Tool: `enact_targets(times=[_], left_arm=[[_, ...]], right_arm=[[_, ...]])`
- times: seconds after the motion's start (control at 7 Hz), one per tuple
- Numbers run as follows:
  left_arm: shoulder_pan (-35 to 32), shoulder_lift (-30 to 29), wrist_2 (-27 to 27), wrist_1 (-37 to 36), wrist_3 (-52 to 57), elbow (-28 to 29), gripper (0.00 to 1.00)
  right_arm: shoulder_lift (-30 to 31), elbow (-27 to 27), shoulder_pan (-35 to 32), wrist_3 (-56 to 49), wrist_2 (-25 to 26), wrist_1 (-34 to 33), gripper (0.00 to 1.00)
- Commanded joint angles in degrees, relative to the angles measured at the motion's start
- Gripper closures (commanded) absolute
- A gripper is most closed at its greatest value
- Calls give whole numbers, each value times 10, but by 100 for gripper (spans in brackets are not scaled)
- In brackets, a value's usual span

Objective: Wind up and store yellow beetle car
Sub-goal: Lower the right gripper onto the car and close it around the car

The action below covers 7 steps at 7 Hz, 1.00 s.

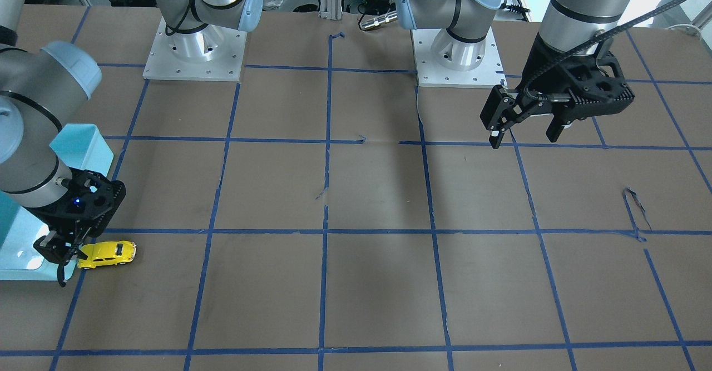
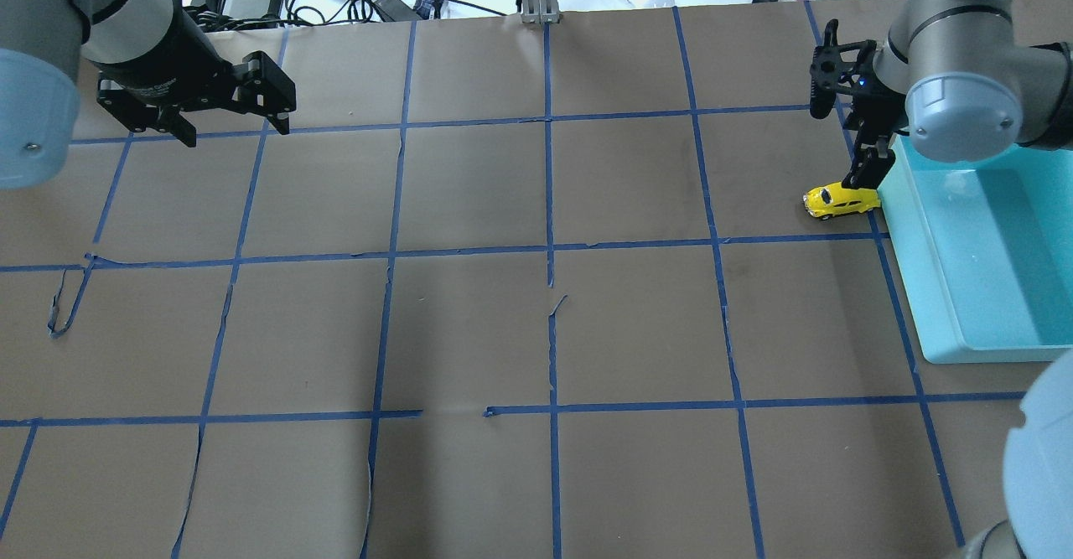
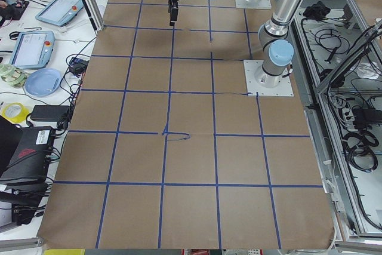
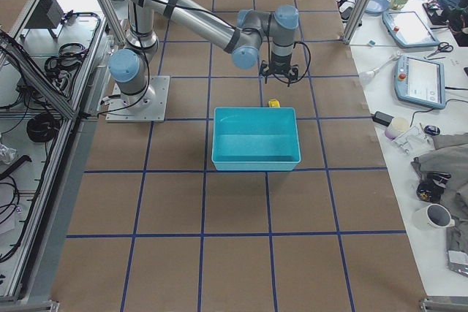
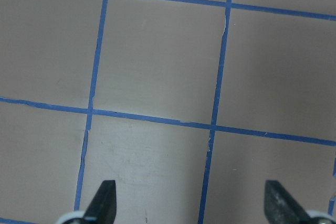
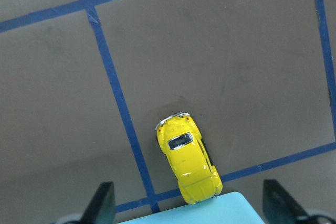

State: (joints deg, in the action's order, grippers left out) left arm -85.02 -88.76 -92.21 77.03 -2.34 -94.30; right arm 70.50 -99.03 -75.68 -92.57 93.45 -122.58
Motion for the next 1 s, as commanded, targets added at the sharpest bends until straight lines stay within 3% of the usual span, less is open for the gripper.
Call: enact_targets(times=[0.0, 0.86], left_arm=[[0, 3, -1, 0, 1, -1, 0], [1, 4, -2, 0, 1, -3, 0]], right_arm=[[-38, 0, 2, -28, 5, -35, 0], [-89, -2, 2, -70, 33, -39, 0]])
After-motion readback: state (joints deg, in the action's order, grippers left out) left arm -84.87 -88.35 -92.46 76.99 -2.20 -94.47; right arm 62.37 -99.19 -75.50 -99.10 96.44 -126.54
